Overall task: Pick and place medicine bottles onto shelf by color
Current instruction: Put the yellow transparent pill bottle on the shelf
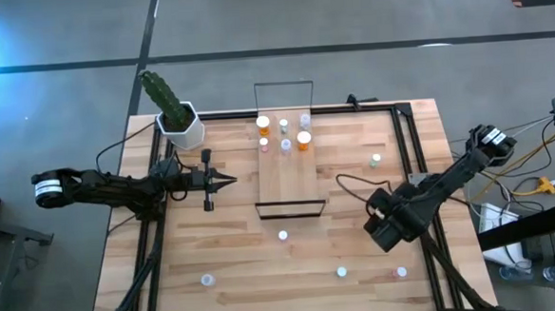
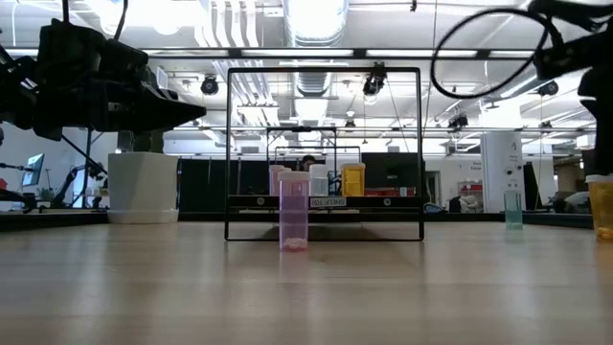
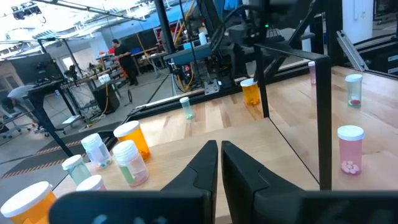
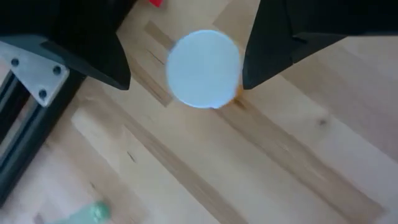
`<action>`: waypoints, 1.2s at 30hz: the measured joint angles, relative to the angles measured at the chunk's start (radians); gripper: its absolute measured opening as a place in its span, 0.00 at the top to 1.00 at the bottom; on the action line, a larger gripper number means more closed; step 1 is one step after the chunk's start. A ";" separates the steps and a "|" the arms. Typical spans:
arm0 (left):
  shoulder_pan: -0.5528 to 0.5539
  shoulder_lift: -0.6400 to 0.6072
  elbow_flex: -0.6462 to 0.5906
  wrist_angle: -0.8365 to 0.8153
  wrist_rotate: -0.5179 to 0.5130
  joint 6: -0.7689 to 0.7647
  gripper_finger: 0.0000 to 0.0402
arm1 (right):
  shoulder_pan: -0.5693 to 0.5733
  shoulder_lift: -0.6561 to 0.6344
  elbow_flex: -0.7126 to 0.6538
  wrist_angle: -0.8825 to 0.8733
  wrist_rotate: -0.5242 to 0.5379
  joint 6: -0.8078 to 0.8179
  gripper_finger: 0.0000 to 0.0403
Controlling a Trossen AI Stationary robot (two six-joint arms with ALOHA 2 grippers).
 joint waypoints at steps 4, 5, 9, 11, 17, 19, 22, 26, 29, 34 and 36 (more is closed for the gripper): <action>0.000 0.000 0.000 -0.001 0.000 0.000 0.99 | 0.000 -0.076 -0.091 0.111 -0.007 0.016 0.28; 0.000 0.000 0.000 -0.001 0.000 0.000 0.99 | 0.000 -0.093 -0.110 0.137 -0.001 0.010 0.28; 0.000 0.000 0.000 -0.001 0.000 0.000 0.99 | 0.000 -0.139 -0.182 0.210 -0.030 0.027 0.33; 0.000 0.000 0.000 -0.001 0.000 0.000 0.99 | 0.000 -0.155 -0.202 0.203 -0.044 0.039 0.36; 0.001 0.000 0.000 0.000 0.000 0.000 0.99 | 0.000 -0.181 -0.205 0.221 -0.041 0.021 0.56; 0.001 0.000 0.000 -0.001 0.000 0.000 0.99 | 0.000 -0.186 -0.185 0.229 -0.037 -0.003 0.63; 0.001 0.000 0.000 0.000 0.000 0.000 0.99 | 0.000 -0.184 -0.140 0.223 -0.037 -0.061 0.72; 0.001 0.000 0.000 0.000 0.000 0.000 0.99 | 0.000 -0.163 -0.067 0.226 -0.061 -0.081 0.74; 0.001 0.000 0.000 0.000 0.000 0.000 0.99 | 0.003 -0.125 -0.033 0.219 -0.124 -0.042 0.67; 0.001 0.000 0.000 0.000 0.000 0.000 0.99 | 0.029 -0.019 -0.015 0.173 -0.230 0.033 0.47; 0.001 0.000 0.000 0.000 0.000 0.000 0.99 | 0.042 0.024 -0.013 0.155 -0.262 0.046 0.39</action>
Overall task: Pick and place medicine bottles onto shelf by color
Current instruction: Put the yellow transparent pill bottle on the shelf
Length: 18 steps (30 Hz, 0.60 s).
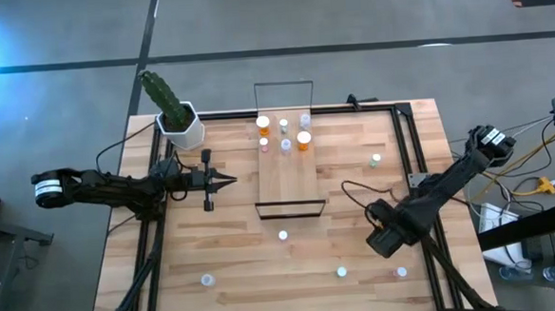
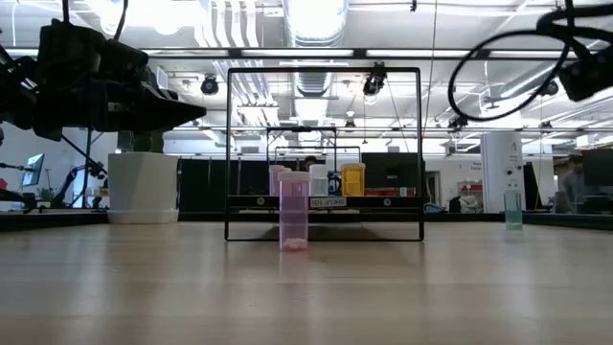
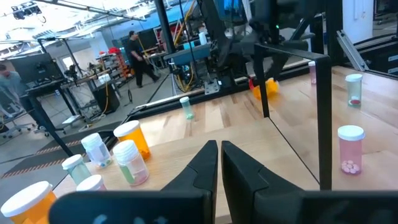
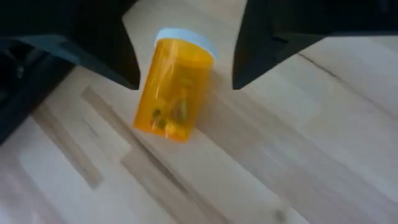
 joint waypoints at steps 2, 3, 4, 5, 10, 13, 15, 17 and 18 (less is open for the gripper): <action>0.000 0.000 0.000 0.000 0.000 0.000 0.99 | 0.005 0.034 0.000 -0.006 -0.027 0.005 0.34; 0.000 0.000 0.000 0.000 0.000 0.000 0.99 | 0.006 0.047 -0.002 -0.006 -0.041 0.004 0.33; 0.000 0.000 0.000 0.000 0.000 -0.003 0.99 | 0.006 0.058 -0.005 -0.001 -0.053 0.002 0.31; 0.000 0.000 0.000 -0.001 0.000 -0.007 0.99 | 0.006 0.069 -0.008 -0.002 -0.063 0.000 0.31; 0.000 0.000 0.000 0.000 0.000 -0.021 0.99 | 0.006 0.099 -0.036 0.019 -0.075 -0.001 0.33; 0.000 0.000 0.000 0.000 0.000 -0.022 0.99 | 0.006 0.099 -0.065 0.064 -0.087 -0.002 0.37; 0.000 0.000 0.000 0.000 0.000 -0.022 0.99 | 0.006 0.093 -0.083 0.101 -0.092 -0.002 0.41; 0.000 0.000 0.000 0.000 0.000 -0.022 0.99 | 0.003 0.086 -0.091 0.129 -0.091 -0.011 0.45; 0.000 0.000 0.000 0.000 0.003 -0.022 0.99 | 0.000 0.083 -0.092 0.134 -0.091 -0.018 0.47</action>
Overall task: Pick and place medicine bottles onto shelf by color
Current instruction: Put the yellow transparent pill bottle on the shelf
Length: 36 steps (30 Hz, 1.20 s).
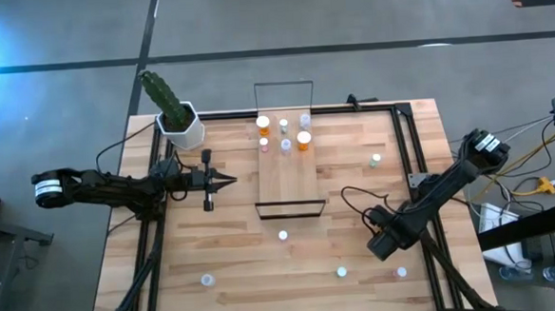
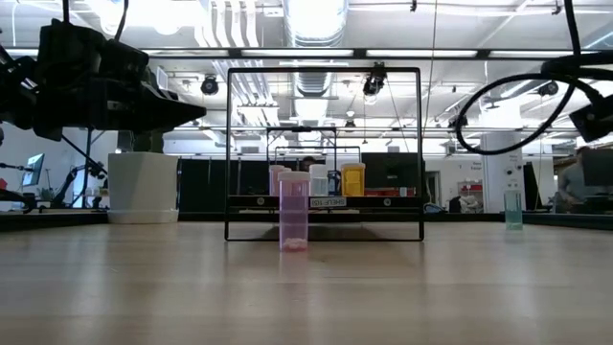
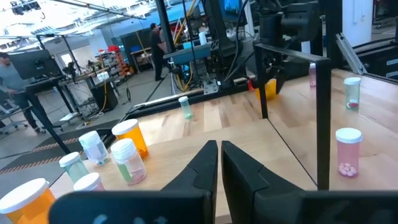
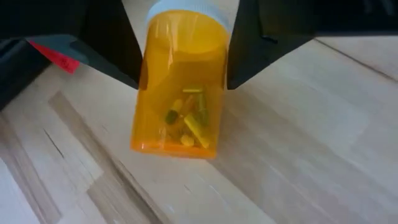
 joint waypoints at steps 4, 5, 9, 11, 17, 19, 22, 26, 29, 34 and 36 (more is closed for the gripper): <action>-0.013 0.000 0.000 0.000 0.053 0.009 0.99 | -0.012 -0.039 0.002 0.019 0.003 -0.034 0.54; -0.023 0.000 0.000 0.000 0.069 0.023 0.99 | -0.016 -0.053 0.004 0.020 0.005 -0.036 0.56; -0.088 0.000 0.000 -0.010 0.104 0.085 0.99 | -0.028 -0.118 0.008 0.035 0.060 -0.048 0.60; -0.126 0.000 0.000 -0.018 0.104 0.118 0.99 | -0.029 -0.152 0.008 0.071 0.114 -0.066 0.60; -0.227 0.000 0.003 -0.031 0.083 0.188 0.99 | -0.029 -0.237 0.008 0.293 0.257 -0.214 0.59; -0.261 0.000 0.005 -0.030 0.029 0.192 0.99 | -0.029 -0.256 0.008 0.346 0.281 -0.270 0.59; -0.313 0.002 0.020 -0.037 -0.039 0.193 0.99 | -0.029 -0.281 0.008 0.395 0.314 -0.323 0.60; -0.388 0.029 0.059 -0.054 -0.061 0.207 0.99 | -0.030 -0.300 0.008 0.457 0.321 -0.337 0.60; -0.461 0.076 0.093 -0.059 -0.123 0.235 0.99 | -0.040 -0.306 0.008 0.523 0.320 -0.341 0.59; -0.599 0.201 0.182 -0.061 -0.284 0.312 0.97 | -0.071 -0.273 0.009 0.710 0.288 -0.466 0.59; -0.645 0.260 0.226 -0.060 -0.320 0.341 0.93 | -0.088 -0.239 0.009 0.793 0.247 -0.529 0.59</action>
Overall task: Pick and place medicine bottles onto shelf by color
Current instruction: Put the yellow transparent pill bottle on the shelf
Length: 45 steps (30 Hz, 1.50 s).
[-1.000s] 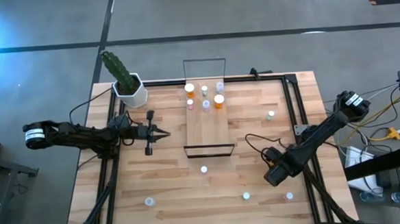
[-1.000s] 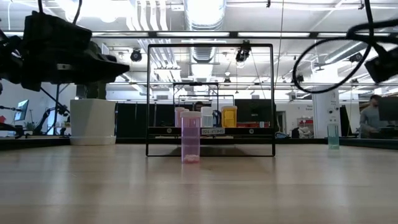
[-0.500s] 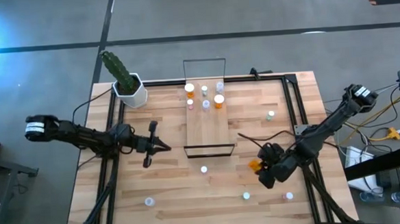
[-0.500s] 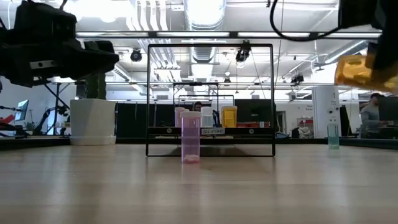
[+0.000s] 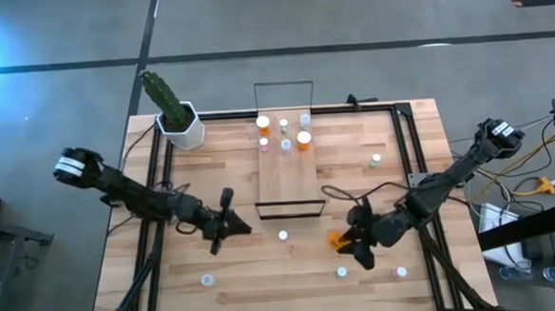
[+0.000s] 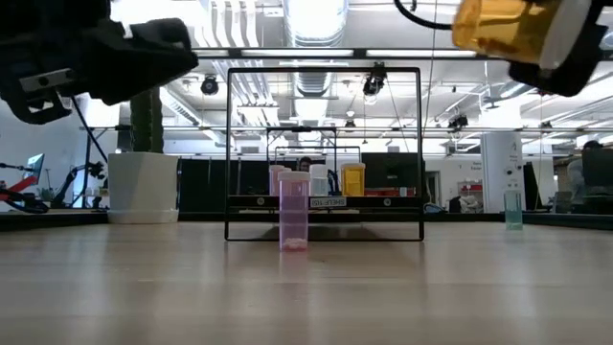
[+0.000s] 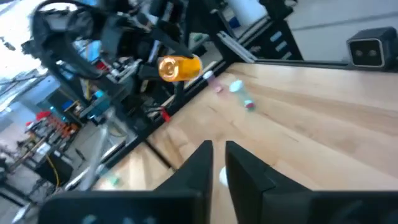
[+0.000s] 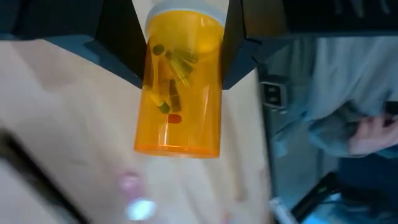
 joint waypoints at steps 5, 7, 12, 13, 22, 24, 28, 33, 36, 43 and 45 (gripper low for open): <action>-0.074 0.126 0.118 -0.001 -0.027 0.034 0.78 | -0.057 0.099 0.012 0.111 -0.106 -0.105 0.60; -0.085 0.170 0.165 0.003 -0.027 0.036 0.70 | -0.082 0.142 0.025 0.142 -0.151 -0.135 0.60; -0.088 0.268 0.264 0.000 -0.041 0.081 0.53 | -0.140 0.264 0.087 0.226 -0.305 -0.219 0.60; -0.088 0.284 0.281 -0.001 -0.046 0.085 0.50 | -0.148 0.289 0.109 0.226 -0.332 -0.236 0.60; -0.099 0.380 0.414 -0.121 -0.025 0.086 0.38 | -0.198 0.511 0.371 0.115 -0.509 -0.386 0.59; -0.109 0.387 0.429 -0.151 -0.010 0.085 0.37 | -0.203 0.552 0.437 0.046 -0.511 -0.419 0.59; -0.129 0.399 0.440 -0.153 0.001 0.094 0.37 | -0.206 0.608 0.539 -0.037 -0.511 -0.467 0.59; -0.152 0.403 0.438 -0.150 0.004 0.111 0.37 | -0.211 0.640 0.612 -0.090 -0.504 -0.501 0.59; -0.156 0.403 0.439 -0.148 0.005 0.114 0.37 | -0.215 0.640 0.623 -0.090 -0.504 -0.506 0.59; -0.156 0.404 0.454 -0.149 -0.018 0.114 0.37 | -0.238 0.638 0.624 -0.079 -0.477 -0.504 0.59; -0.155 0.404 0.454 -0.148 -0.021 0.114 0.37 | -0.242 0.637 0.624 -0.072 -0.477 -0.505 0.59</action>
